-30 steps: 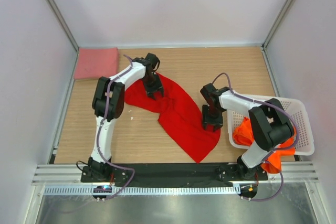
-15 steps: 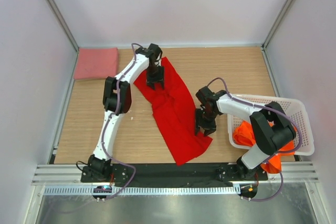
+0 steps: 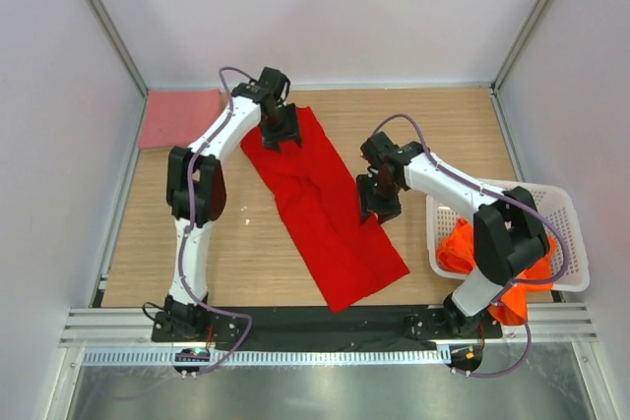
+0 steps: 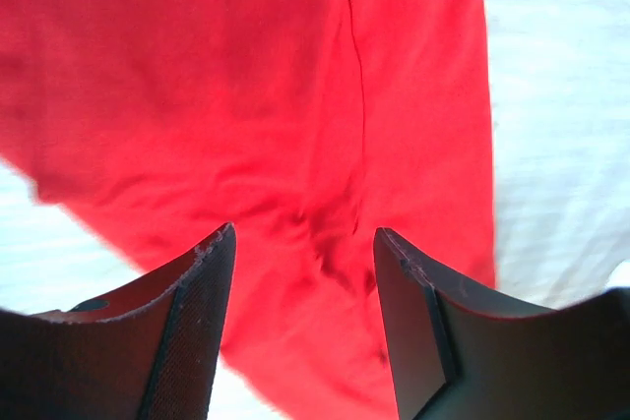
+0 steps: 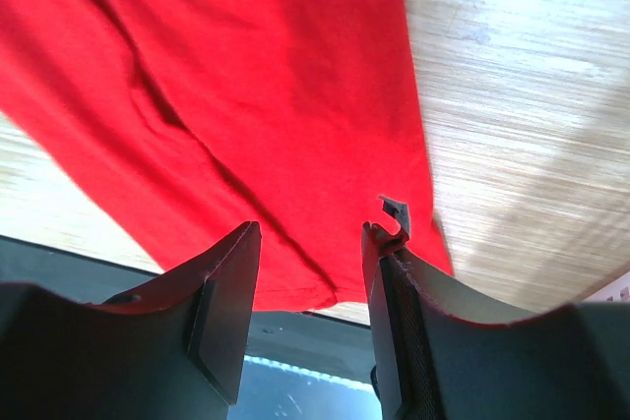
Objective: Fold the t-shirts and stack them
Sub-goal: Fold the tshirt
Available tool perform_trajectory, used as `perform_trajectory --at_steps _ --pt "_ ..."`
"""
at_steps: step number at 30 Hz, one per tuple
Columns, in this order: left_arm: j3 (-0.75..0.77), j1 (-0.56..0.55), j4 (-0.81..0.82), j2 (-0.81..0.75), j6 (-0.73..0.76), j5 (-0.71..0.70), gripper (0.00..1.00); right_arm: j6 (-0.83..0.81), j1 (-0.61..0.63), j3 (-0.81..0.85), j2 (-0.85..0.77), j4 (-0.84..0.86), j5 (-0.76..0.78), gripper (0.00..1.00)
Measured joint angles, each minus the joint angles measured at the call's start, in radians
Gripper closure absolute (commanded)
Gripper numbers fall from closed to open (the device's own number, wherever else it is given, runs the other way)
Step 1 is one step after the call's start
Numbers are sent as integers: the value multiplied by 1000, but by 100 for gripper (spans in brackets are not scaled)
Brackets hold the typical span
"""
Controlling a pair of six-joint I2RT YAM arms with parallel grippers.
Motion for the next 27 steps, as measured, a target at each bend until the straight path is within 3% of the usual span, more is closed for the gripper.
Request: perform_trajectory --at_steps 7,17,22,27 --pt "8 -1 75 173 -128 21 43 -6 0 -20 62 3 2 48" --pt "148 21 113 255 -207 43 43 101 36 -166 92 126 -38 59" --pt "233 42 126 310 -203 101 43 182 77 -187 89 178 -101 59" --pt "226 53 148 304 -181 137 37 193 90 -127 89 159 -114 54"
